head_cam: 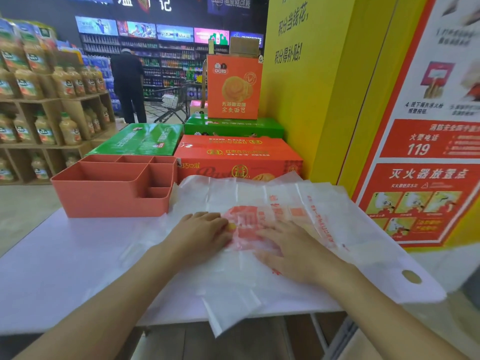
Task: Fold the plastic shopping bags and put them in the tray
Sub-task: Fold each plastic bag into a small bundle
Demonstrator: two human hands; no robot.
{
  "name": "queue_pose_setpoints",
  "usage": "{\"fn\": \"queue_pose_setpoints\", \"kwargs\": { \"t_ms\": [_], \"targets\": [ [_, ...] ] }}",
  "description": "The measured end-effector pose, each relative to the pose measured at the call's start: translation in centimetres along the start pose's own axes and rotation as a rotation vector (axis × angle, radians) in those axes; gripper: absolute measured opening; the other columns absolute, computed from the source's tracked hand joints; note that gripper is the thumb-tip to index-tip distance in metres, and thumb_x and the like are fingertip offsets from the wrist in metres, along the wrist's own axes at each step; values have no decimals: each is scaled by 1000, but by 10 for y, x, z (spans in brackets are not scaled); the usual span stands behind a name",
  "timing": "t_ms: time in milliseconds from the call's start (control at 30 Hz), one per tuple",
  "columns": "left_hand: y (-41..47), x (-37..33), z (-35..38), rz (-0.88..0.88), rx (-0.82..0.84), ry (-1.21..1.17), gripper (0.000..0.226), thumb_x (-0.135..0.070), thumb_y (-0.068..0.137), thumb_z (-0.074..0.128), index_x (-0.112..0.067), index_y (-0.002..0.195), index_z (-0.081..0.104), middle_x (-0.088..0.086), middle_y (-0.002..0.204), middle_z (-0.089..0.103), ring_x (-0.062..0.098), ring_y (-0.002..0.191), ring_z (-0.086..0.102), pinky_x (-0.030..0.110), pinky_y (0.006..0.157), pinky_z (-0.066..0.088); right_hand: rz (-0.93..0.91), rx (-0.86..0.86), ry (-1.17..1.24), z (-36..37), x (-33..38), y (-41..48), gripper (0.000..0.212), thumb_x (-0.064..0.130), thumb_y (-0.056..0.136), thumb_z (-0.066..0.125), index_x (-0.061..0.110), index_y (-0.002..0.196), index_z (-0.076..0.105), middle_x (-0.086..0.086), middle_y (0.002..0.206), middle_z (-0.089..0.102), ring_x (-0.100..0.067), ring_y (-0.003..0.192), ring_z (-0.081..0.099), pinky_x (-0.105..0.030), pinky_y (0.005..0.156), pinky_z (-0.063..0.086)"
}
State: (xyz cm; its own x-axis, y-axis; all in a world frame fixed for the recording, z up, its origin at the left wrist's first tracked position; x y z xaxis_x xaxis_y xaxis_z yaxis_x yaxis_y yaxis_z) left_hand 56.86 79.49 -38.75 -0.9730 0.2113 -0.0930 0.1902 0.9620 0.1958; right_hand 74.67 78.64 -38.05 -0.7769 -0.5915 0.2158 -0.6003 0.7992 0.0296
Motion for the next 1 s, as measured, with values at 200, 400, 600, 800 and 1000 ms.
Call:
{"fn": "queue_pose_setpoints", "kwargs": {
  "t_ms": [200, 400, 600, 800, 1000],
  "targets": [
    [-15, 1, -33, 86, -140, 37, 27, -40, 93, 63, -35, 118, 70, -10, 123, 67, 23, 110, 62, 39, 92, 49, 26, 62, 26, 21, -10, -9, 67, 68, 99, 29, 39, 159, 21, 16, 168, 7, -7, 154, -2, -28, 118, -9],
    [-28, 44, -56, -179, -107, 308, 35, -37, 94, 59, -40, 129, 59, -16, 134, 58, 18, 119, 52, 34, 95, 40, 20, 44, -1, 27, -12, -9, 69, 71, 99, 25, 39, 159, 19, 15, 169, 6, -9, 155, -3, -34, 124, -7],
    [-43, 71, -68, -374, -120, 536, 28, -26, 73, 77, -29, 101, 72, -4, 95, 67, 27, 90, 56, 38, 78, 42, 18, 31, 0, 27, -12, -9, 68, 70, 99, 25, 38, 159, 19, 14, 169, 7, -10, 155, -3, -35, 125, -5],
    [-44, -42, -76, 85, -375, 462, 12, -28, 75, 78, -26, 85, 71, -4, 81, 67, 27, 79, 59, 38, 72, 41, 17, 22, -4, 28, -12, -8, 69, 71, 98, 25, 38, 159, 19, 14, 169, 8, -10, 155, -2, -35, 125, -5],
    [-53, -87, -21, 299, 15, 152, 53, -67, 92, 28, -40, 126, 57, -17, 126, 58, 12, 112, 53, 29, 92, 42, -9, -48, -7, 24, -9, -8, 66, 68, 100, 29, 38, 158, 24, 12, 168, 15, -11, 154, 4, -33, 124, -2]
  ]
}}
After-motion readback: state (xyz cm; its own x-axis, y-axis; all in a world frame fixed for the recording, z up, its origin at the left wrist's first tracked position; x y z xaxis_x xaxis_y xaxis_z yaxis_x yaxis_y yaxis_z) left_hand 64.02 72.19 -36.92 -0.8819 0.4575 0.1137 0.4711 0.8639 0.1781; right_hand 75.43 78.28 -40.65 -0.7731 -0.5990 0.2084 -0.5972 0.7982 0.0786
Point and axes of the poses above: each hand's wrist, its own y-axis towards the middle knuckle, its own z-axis out of the palm, x = y × z, the point moved 10 cm from there along y, towards the middle knuckle
